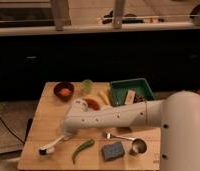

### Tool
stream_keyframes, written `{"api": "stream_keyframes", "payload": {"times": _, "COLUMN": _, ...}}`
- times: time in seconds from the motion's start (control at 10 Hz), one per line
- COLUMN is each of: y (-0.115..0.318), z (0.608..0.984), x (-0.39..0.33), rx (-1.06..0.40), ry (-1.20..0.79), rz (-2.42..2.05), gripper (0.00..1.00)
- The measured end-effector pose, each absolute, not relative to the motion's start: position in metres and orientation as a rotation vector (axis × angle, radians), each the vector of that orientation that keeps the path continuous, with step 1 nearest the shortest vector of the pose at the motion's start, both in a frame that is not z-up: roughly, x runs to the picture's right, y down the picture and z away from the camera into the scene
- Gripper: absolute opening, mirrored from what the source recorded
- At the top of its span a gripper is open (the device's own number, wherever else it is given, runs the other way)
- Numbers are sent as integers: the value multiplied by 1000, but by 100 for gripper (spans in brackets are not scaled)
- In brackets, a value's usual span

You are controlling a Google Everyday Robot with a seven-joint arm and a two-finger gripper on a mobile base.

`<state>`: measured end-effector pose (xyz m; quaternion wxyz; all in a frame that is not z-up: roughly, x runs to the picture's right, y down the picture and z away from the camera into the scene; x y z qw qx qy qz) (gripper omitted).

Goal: Wipe table surface with brush

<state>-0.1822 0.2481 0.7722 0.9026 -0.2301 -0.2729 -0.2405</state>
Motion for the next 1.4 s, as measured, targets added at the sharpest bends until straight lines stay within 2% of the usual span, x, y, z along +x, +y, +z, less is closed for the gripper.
{"api": "stream_keyframes", "payload": {"times": 0.4, "y": 240, "z": 760, "x": -180, "rx": -448, "ry": -526, "rz": -504, "gripper": 0}}
{"api": "stream_keyframes", "payload": {"times": 0.8, "y": 224, "z": 778, "x": -181, "rx": -453, "ry": -507, "rz": -501, "gripper": 0}}
{"api": "stream_keyframes", "payload": {"times": 1.0, "y": 215, "z": 787, "x": -196, "rx": -458, "ry": -526, "rz": -530, "gripper": 0}}
{"api": "stream_keyframes", "payload": {"times": 1.4, "y": 220, "z": 778, "x": -220, "rx": -458, "ry": -596, "rz": -624, "gripper": 0}}
